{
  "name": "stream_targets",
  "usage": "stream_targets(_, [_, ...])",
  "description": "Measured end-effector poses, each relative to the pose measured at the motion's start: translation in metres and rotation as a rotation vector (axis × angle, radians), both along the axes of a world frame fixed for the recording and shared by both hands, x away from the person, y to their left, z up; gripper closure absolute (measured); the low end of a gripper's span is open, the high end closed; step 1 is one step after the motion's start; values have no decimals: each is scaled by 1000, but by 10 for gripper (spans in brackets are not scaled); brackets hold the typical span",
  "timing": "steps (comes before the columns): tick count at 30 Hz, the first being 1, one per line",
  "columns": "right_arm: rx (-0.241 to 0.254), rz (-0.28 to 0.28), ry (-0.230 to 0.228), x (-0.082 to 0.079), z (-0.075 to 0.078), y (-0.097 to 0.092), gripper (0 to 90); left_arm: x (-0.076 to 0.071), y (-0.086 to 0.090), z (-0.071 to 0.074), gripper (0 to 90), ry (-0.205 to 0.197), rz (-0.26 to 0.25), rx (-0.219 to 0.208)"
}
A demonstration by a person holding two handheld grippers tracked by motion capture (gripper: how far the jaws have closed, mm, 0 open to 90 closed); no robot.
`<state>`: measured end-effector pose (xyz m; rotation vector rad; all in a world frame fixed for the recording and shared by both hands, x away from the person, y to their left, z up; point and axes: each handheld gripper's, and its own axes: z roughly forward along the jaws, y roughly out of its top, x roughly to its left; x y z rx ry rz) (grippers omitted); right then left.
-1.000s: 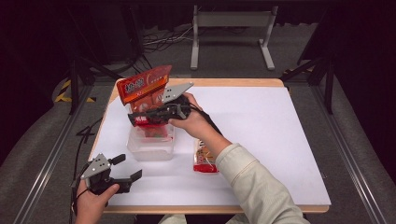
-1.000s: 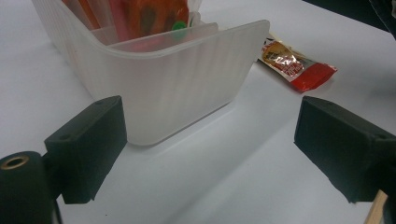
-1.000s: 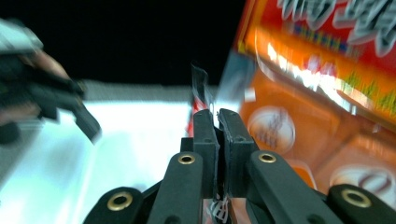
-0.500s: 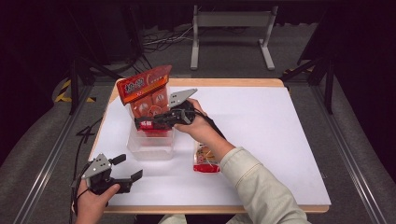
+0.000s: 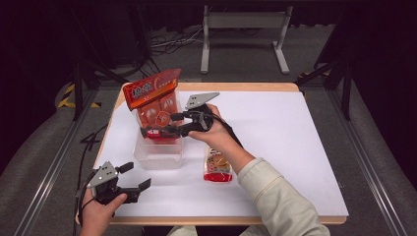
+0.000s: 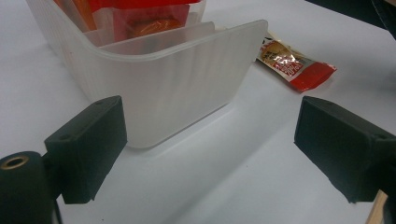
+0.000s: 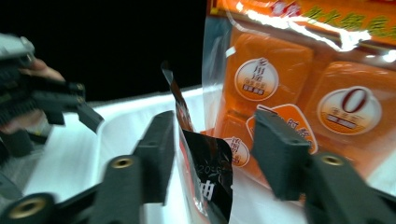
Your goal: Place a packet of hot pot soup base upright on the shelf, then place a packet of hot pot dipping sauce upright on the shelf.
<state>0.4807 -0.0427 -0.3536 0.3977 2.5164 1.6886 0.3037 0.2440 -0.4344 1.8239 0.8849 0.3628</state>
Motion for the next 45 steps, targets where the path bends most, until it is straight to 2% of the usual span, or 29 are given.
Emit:
stream_targets(3, [21, -25, -5, -3, 6, -12, 424, 1, -1, -1, 102, 4, -1, 0])
stream_targets(8, [18, -127, -33, -11, 22, -40, 393, 3, -3, 0, 102, -1, -5, 0])
stream_targets(11, [36, -146, -46, -13, 27, -53, 373, 3, -4, -1, 101, 0, -8, 5])
stream_targets(15, [24, -179, -42, -13, 29, -65, 370, 3, -4, -1, 101, 4, -7, 8])
stream_targets(16, [8, -204, -51, -15, 30, -72, 362, 3, -4, 0, 101, 3, -8, 5])
stream_targets(18, [-4, -222, -54, -17, 32, -78, 357, 3, -5, -1, 101, -2, -7, 18])
stream_targets(21, [-27, -247, -63, -18, 32, -85, 356, 2, -5, -1, 101, 4, -5, 15])
stream_targets(23, [-9, -247, -66, -19, 31, -92, 378, 2, -4, -1, 99, 3, -8, 19])
stream_targets(24, [-15, -250, -59, -18, 31, -93, 385, 2, -5, -2, 97, -4, -6, 32])
stream_targets(26, [-35, -269, -74, -17, 31, -98, 388, 1, -7, -1, 96, -9, -4, 43])
stream_targets(29, [-37, -289, -67, -16, 32, -105, 384, 1, -7, -2, 84, -8, -7, 37])
stream_targets(32, [-60, -314, -58, -15, 33, -112, 379, 1, -7, -2, 80, -11, -4, 36])
stream_targets(36, [-82, -350, -44, -13, 27, -120, 328, 1, -8, -3, 76, -10, -8, 38])
stream_targets(41, [-94, -353, -18, -13, 19, -125, 317, 1, -10, -3, 77, -26, -24, 54])
stream_targets(45, [-118, -364, 4, -15, 8, -130, 320, 2, -10, -3, 60, -32, -25, 33])
